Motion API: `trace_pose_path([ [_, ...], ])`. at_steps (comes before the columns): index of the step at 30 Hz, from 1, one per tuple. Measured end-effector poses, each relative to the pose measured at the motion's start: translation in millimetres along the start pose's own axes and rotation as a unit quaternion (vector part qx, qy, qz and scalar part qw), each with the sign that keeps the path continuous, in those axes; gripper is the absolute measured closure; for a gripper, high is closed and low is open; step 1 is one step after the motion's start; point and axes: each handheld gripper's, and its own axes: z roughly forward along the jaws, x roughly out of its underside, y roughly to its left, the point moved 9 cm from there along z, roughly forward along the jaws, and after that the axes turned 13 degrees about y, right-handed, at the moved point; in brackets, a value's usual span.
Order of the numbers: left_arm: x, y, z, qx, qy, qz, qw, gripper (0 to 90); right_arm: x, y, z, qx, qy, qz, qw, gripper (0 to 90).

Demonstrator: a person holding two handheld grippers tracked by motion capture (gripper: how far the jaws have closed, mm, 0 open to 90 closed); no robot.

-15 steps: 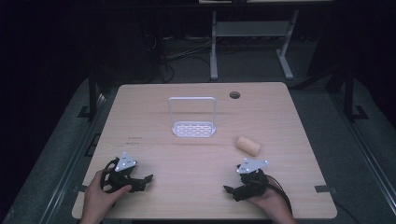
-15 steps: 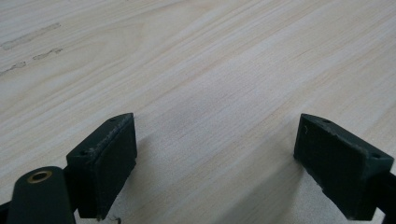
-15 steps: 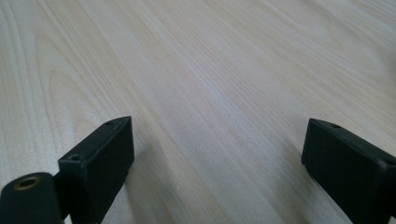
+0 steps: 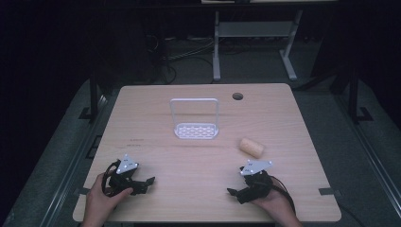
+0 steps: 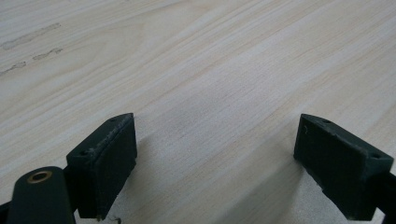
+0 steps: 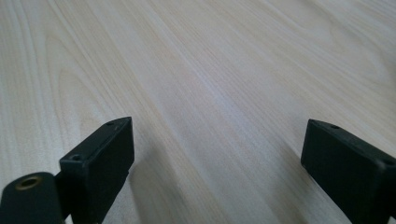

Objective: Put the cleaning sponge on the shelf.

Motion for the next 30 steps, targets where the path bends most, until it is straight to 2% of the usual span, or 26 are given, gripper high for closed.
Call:
trace_pose_path([
  [9,0.0,0.0,0.0,0.0,0.0,0.0,1.0,12.7,0.8,-2.9,-7.9,0.0,-0.01,0.004,0.9999,9.4],
  [18,0.0,0.0,0.0,0.0,0.0,-0.001,1.0,12.7,7.3,-15.3,-16.8,0.01,-0.015,0.017,0.9997,9.5],
  [30,0.0,0.0,0.0,0.0,0.0,0.0,1.0,12.7,14.5,-20.1,-23.4,0.011,-0.01,0.012,0.9998,9.6],
])
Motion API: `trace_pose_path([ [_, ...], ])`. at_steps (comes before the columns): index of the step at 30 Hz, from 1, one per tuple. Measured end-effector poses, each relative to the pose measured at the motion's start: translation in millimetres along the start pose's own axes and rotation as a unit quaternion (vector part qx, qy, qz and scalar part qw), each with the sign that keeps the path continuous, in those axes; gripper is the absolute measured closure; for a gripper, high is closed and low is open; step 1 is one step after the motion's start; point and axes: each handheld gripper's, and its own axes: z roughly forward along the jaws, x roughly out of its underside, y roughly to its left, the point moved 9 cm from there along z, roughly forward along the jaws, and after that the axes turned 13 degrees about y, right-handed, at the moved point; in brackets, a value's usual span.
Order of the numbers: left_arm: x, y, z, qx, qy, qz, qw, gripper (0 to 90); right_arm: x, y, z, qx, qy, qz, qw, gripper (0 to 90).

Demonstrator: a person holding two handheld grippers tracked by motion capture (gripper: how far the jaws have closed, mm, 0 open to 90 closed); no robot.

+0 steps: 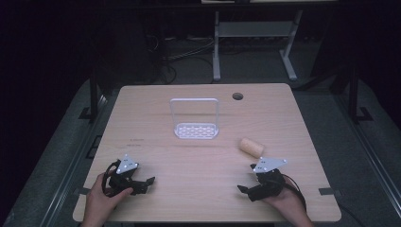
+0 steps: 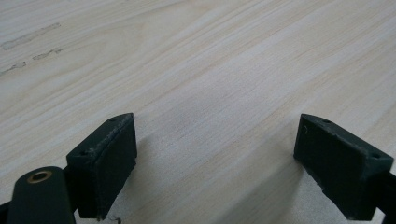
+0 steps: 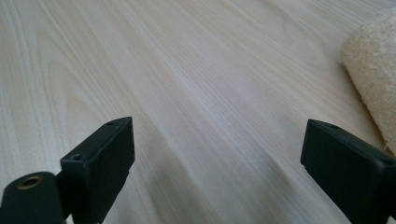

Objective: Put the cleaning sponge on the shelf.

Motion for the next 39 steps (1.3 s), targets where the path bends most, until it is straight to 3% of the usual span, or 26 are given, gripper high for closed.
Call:
trace_pose_path([
  [15,0.0,0.0,0.0,0.0,0.0,0.0,1.0,12.7,7.3,-13.1,-5.4,0.009,0.003,0.011,0.9999,9.7],
  [39,0.1,0.0,0.0,0.0,0.0,0.0,1.0,12.7,16.2,-47.7,-15.4,0.036,-0.007,0.04,0.9985,9.8],
])
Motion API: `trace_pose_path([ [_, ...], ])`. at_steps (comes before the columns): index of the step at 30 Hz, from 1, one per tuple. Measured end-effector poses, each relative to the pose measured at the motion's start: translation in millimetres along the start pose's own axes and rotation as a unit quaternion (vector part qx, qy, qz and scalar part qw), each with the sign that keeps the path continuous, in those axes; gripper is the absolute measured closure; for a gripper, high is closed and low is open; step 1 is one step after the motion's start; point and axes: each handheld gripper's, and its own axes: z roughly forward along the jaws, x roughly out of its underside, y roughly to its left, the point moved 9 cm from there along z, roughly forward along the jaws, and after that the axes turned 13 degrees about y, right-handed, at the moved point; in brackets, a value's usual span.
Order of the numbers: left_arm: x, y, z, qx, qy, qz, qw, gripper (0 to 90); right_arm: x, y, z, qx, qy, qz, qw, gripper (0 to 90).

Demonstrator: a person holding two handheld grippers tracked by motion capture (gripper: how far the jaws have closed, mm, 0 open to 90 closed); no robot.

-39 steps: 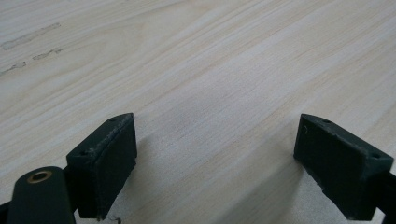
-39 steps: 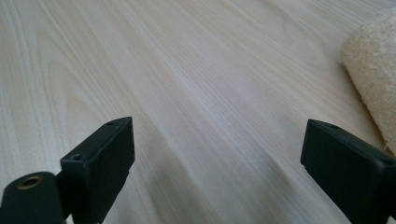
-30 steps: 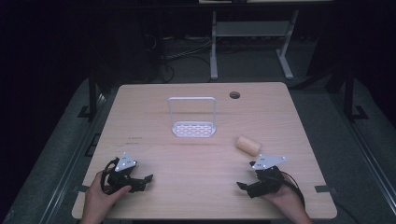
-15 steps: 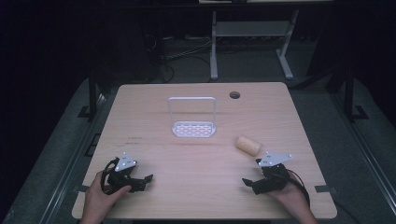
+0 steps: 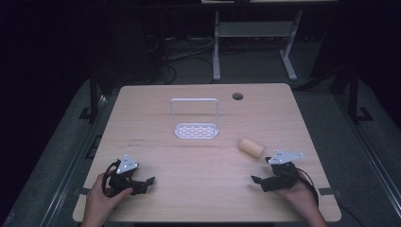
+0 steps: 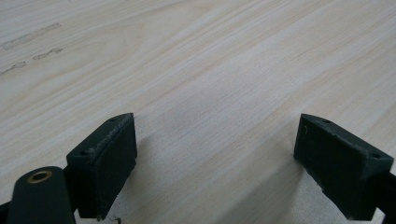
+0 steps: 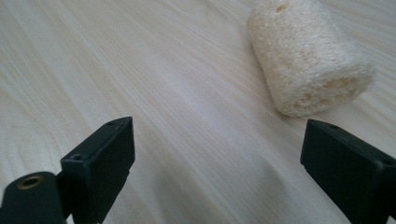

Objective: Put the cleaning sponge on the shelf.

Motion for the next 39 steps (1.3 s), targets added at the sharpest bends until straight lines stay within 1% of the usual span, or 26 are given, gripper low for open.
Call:
trace_pose_path([
  [3,0.0,0.0,0.0,0.0,0.0,0.0,1.0,12.7,0.8,-2.8,-0.1,0.001,0.002,0.001,1.0,9.8],
  [4,0.0,0.0,0.0,0.0,0.0,0.0,1.0,12.7,0.5,-6.4,-0.5,0.003,0.0,0.004,1.0,9.8],
  [10,0.0,0.0,0.0,0.0,0.0,0.0,1.0,12.7,-0.3,-15.2,-3.6,0.007,0.0,0.009,0.9999,9.7],
  [15,0.0,0.0,0.0,0.0,0.0,0.0,1.0,12.7,-1.9,-19.3,-7.5,0.011,-0.002,0.012,0.9999,9.7],
  [16,-0.1,0.0,0.0,0.0,0.0,0.0,1.0,12.7,-3.4,-21.2,-9.7,0.012,-0.007,0.014,0.9998,9.7],
  [20,0.0,0.0,0.0,0.0,0.0,0.0,1.0,12.7,-7.3,-23.2,-13.7,0.015,-0.01,0.016,0.9997,9.6],
  [22,-0.1,0.0,0.0,0.0,0.0,0.0,1.0,12.7,-9.9,-22.9,-15.2,0.012,-0.01,0.016,0.9998,9.7],
  [24,-0.1,0.0,0.0,0.0,0.0,0.0,1.0,12.7,-12.2,-24.1,-15.8,0.014,-0.006,0.012,0.9998,9.7],
  [29,-0.1,0.0,0.0,0.0,0.0,0.0,1.0,12.7,-17.6,-27.1,-17.2,0.012,-0.011,0.012,0.9998,9.6],
  [39,0.0,0.0,0.0,0.0,0.0,0.0,1.0,12.7,-30.8,-34.1,-18.0,0.014,-0.013,0.011,0.9998,9.7],
])
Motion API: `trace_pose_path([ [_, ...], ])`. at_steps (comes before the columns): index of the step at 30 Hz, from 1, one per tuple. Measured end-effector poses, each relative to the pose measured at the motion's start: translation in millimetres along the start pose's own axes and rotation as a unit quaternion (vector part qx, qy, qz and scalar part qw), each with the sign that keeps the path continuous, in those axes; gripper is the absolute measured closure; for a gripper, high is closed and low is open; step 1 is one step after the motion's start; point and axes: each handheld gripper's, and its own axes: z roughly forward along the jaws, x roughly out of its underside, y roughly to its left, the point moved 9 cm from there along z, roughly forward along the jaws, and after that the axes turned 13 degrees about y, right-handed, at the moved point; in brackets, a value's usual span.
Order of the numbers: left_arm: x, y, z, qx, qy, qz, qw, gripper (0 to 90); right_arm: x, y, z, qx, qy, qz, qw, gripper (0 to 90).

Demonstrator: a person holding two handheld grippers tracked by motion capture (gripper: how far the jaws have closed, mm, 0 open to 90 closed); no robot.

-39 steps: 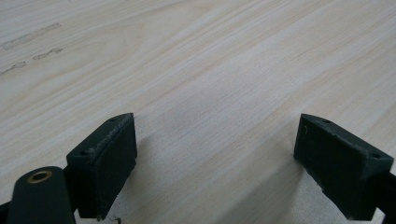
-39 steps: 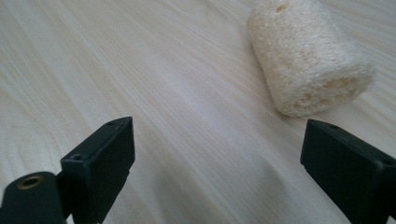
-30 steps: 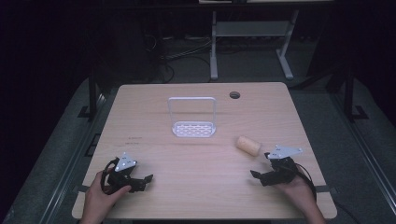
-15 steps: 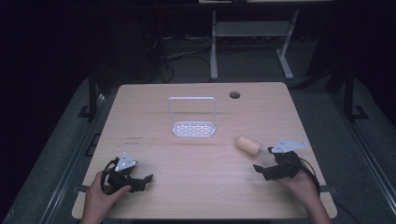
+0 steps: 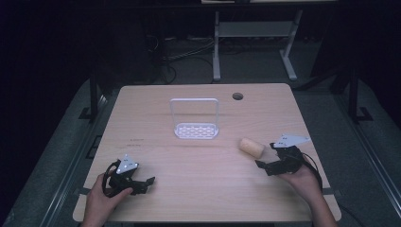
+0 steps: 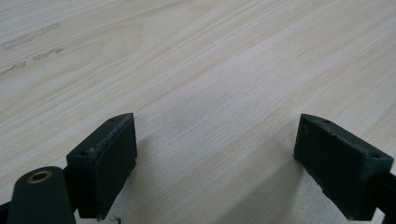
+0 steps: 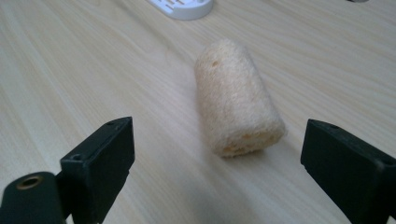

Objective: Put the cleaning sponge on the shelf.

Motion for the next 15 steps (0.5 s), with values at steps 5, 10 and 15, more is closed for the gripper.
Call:
trace_pose_path([
  [5,0.0,0.0,0.0,0.0,0.0,0.0,1.0,12.7,-10.4,-3.6,1.7,-0.003,-0.002,-0.002,1.0,9.6],
  [10,0.0,0.0,0.0,0.0,0.0,0.0,1.0,12.7,-17.6,-6.9,6.4,-0.01,-0.002,-0.004,0.9999,9.6],
  [15,0.0,0.0,0.0,0.0,0.0,0.0,1.0,12.7,-23.2,-7.4,10.4,-0.016,0.0,-0.005,0.9999,9.6],
])
